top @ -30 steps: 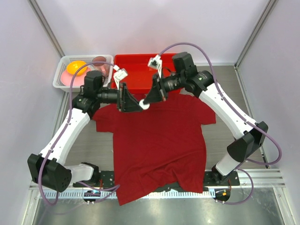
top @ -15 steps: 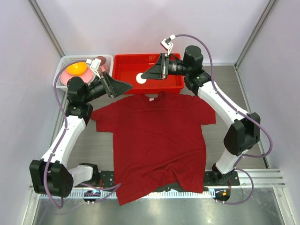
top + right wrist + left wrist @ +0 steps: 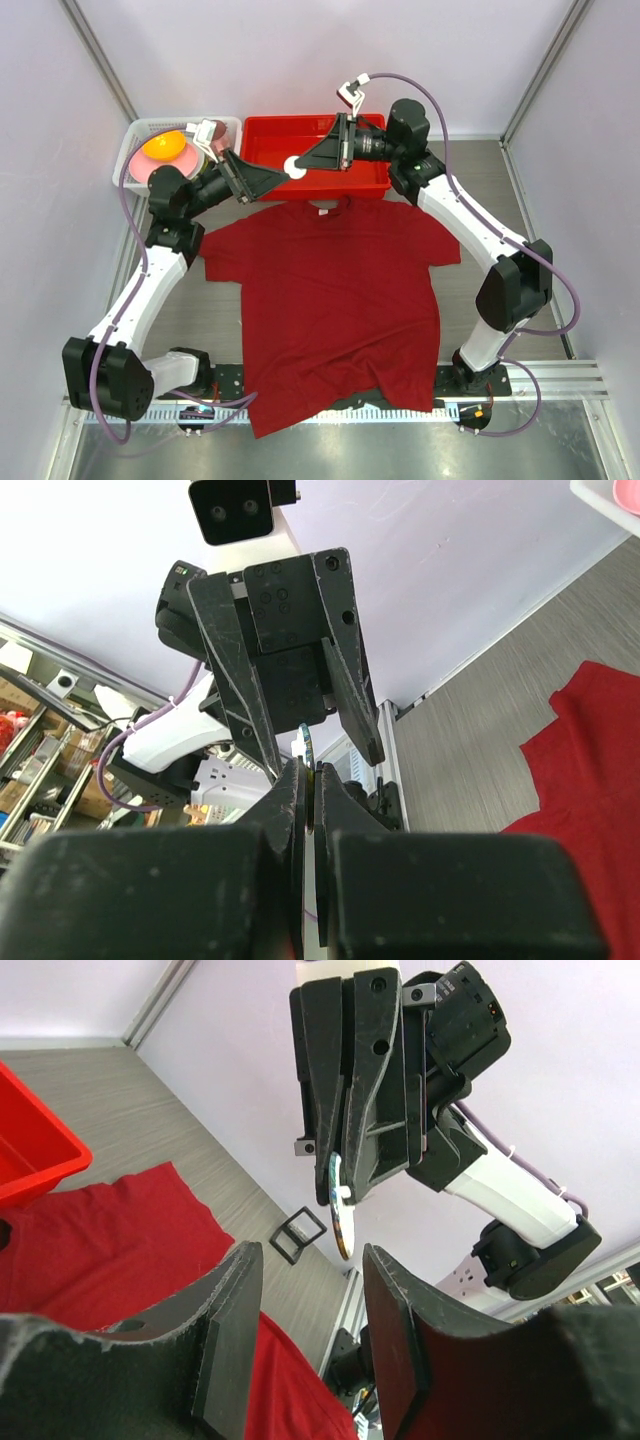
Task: Pin the brooch onto the clothing
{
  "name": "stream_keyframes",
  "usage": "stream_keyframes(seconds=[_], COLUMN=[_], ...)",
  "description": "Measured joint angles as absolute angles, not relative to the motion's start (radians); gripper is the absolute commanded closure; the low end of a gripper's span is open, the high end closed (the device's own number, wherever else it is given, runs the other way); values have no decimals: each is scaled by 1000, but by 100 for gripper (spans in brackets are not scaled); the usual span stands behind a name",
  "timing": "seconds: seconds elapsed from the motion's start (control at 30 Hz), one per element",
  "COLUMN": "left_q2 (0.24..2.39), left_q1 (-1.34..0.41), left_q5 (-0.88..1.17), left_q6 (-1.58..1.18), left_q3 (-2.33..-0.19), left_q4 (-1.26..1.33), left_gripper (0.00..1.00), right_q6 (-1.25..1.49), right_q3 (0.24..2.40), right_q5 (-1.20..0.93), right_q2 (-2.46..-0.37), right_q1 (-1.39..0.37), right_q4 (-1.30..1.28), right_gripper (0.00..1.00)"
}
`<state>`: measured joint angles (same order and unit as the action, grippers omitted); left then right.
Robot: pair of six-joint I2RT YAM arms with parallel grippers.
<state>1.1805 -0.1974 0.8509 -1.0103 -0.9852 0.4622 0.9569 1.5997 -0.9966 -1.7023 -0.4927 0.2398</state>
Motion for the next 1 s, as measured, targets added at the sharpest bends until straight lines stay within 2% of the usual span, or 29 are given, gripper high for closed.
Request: stream_keyframes(seconds=[0.13, 0.33, 0.37, 0.43, 0.7, 1.0], left_q2=[1189, 1202, 1204, 1207, 1214, 1225], left_q1=[-201, -204, -204, -206, -208, -204], left_q5=[844, 841, 841, 841, 848, 954], left_q6=[-1023, -1040, -1042, -1044, -1049, -1039], left_q3=[-991, -994, -994, -994, -994, -994], left_q4=[477, 502, 506, 514, 535, 532], left_gripper=[57, 70, 76, 80, 84, 81], right_q6=[957, 952, 951, 949, 945, 892], right_q3=[1600, 1600, 1600, 1600, 1600, 1608], right_q5=[-997, -996, -997, -997, -998, -1053], right_q2=[-1702, -1705, -1709, -1714, -1723, -1729], right_q1=[-503, -511, -511, -512, -519, -520], right_q4=[240, 241, 242, 242, 242, 204], right_gripper=[99, 99, 99, 99, 99, 99])
